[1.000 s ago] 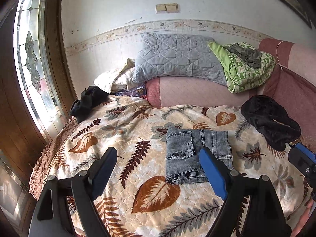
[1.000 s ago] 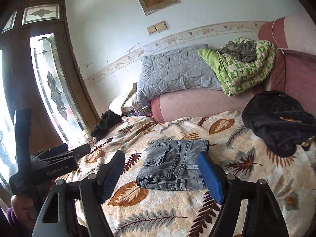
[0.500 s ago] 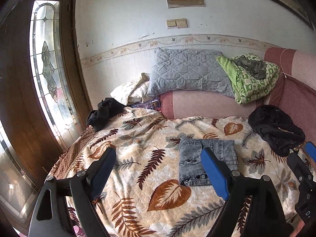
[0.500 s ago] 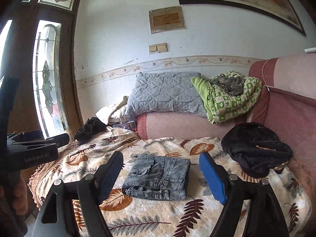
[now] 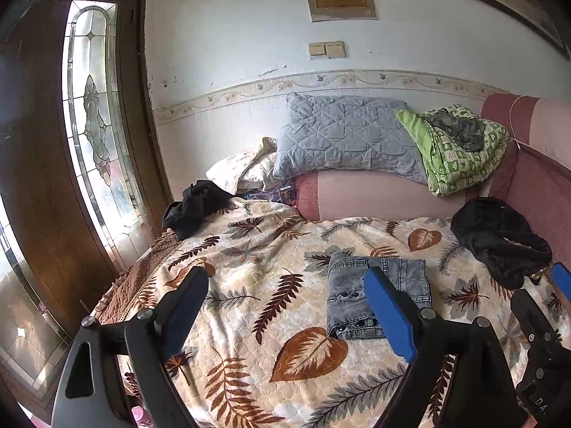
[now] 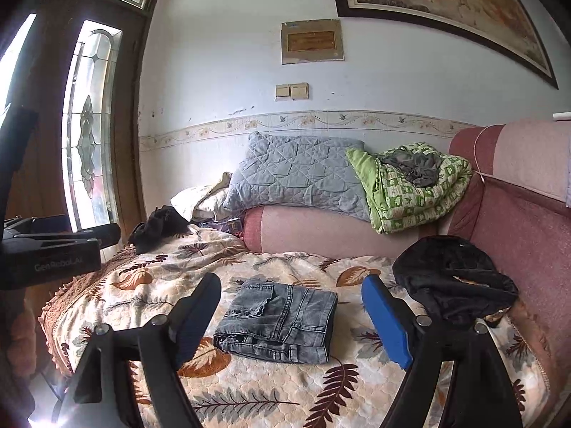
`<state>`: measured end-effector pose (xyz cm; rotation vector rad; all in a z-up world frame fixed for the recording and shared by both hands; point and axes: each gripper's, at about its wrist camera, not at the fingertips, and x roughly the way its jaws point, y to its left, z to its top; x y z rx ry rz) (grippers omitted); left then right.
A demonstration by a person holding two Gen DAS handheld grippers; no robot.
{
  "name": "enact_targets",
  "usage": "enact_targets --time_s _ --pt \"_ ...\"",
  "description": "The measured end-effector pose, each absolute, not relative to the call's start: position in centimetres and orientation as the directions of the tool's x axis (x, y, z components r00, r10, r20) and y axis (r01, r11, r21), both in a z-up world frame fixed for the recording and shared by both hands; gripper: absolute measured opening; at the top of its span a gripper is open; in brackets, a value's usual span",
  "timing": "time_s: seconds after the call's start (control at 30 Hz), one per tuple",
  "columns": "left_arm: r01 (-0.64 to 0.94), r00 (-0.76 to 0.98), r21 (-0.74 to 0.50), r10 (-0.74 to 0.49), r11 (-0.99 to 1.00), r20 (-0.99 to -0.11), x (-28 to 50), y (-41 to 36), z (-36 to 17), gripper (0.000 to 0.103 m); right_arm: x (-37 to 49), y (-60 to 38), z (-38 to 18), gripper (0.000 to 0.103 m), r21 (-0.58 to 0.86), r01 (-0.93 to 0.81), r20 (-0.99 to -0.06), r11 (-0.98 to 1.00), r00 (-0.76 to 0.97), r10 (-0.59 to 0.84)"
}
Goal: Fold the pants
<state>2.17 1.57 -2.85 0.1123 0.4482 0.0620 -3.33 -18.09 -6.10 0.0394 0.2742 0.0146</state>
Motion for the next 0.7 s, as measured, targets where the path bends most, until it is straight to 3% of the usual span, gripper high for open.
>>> enact_targets --time_s 0.7 --pt "-0.060 0.898 0.130 0.110 0.990 -0.426 1.95 1.83 -2.85 0.089 -3.14 -17.43 -6.42 0.084 0.024 -0.025 -0.281 0.999 0.959 0.031"
